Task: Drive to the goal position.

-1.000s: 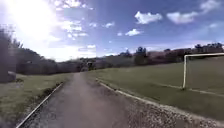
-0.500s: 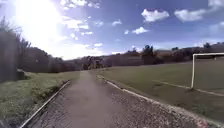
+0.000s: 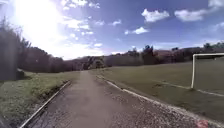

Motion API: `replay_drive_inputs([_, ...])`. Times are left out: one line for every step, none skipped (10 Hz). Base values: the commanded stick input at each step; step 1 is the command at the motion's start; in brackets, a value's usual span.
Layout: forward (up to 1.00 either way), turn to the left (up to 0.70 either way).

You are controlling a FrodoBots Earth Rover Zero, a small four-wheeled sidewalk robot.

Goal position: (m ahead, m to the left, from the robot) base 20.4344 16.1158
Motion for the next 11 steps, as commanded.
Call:
replay_drive_inputs([0.0, 0.0])
replay_drive_inputs([0.0, 0.0])
replay_drive_inputs([0.0, 0.0])
replay_drive_inputs([0.0, 0.0])
replay_drive_inputs([0.0, 0.0])
replay_drive_inputs([0.0, 0.0])
replay_drive_inputs([0.0, 0.0])
replay_drive_inputs([0.0, 0.0])
replay_drive_inputs([0.0, 0.3])
replay_drive_inputs([0.0, 0.7])
replay_drive_inputs([0.0, 0.7])
